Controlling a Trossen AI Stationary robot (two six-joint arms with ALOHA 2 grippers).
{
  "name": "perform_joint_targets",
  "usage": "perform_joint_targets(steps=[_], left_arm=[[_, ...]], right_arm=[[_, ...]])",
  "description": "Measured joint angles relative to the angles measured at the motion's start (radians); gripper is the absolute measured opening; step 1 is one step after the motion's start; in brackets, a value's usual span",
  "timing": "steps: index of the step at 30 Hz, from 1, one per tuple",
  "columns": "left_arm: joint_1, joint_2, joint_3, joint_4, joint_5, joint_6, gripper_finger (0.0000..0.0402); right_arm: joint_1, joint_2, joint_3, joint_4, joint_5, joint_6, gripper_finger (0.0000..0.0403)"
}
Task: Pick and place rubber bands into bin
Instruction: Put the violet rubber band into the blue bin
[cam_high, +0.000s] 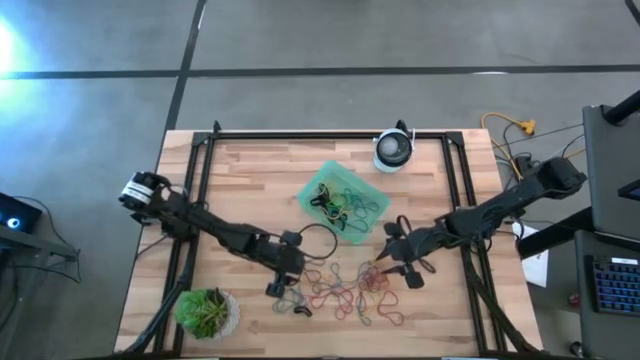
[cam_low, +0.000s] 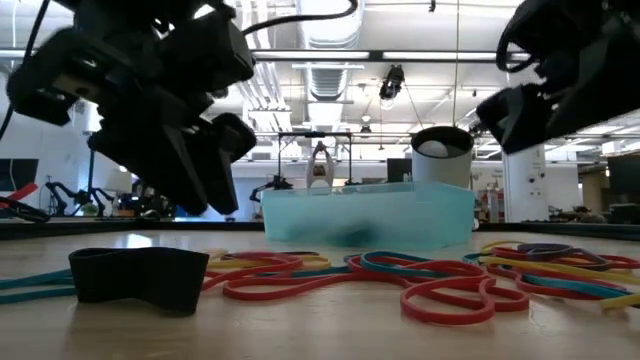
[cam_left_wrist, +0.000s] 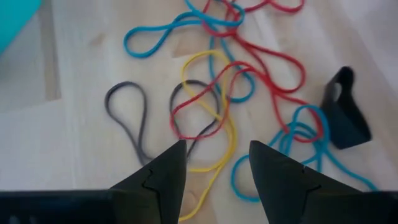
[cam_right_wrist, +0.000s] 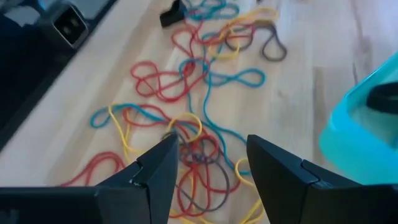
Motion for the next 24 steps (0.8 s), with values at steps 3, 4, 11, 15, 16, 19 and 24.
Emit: perform_joint_targets(steps=[3, 4, 11, 15, 16, 19, 24], left_arm=[[-0.014, -0.010, 0.001, -0.001, 0.000, 0.000, 0.0160], [-0.018, -0.015, 0.000, -0.002, 0.000, 0.000, 0.0160], [-0.044, -0.043, -0.004, -0.006, -0.001, 0.000, 0.0160], [-0.056, -0.051, -0.006, -0.011, -0.002, 0.000, 0.0160], [-0.058, -0.051, -0.006, -0.010, -0.002, 0.000, 0.0160], [-0.062, -0.051, -0.006, -0.010, -0.002, 0.000, 0.0160], [-0.063, -0.051, -0.013, -0.007, -0.003, 0.000, 0.0160]], right_arm=[[0.004, 0.091, 0.000, 0.081, 0.003, -0.021, 0.0185], [0.007, 0.125, 0.000, 0.110, 0.002, -0.037, 0.0185], [0.029, 0.300, 0.054, 0.135, -0.005, -0.066, 0.0170], [0.043, 0.359, 0.085, 0.131, -0.005, -0.060, 0.0157], [0.047, 0.369, 0.092, 0.131, -0.005, -0.060, 0.0153], [0.054, 0.382, 0.105, 0.110, -0.005, -0.062, 0.0144], [0.054, 0.380, 0.110, 0.072, 0.003, -0.059, 0.0129]])
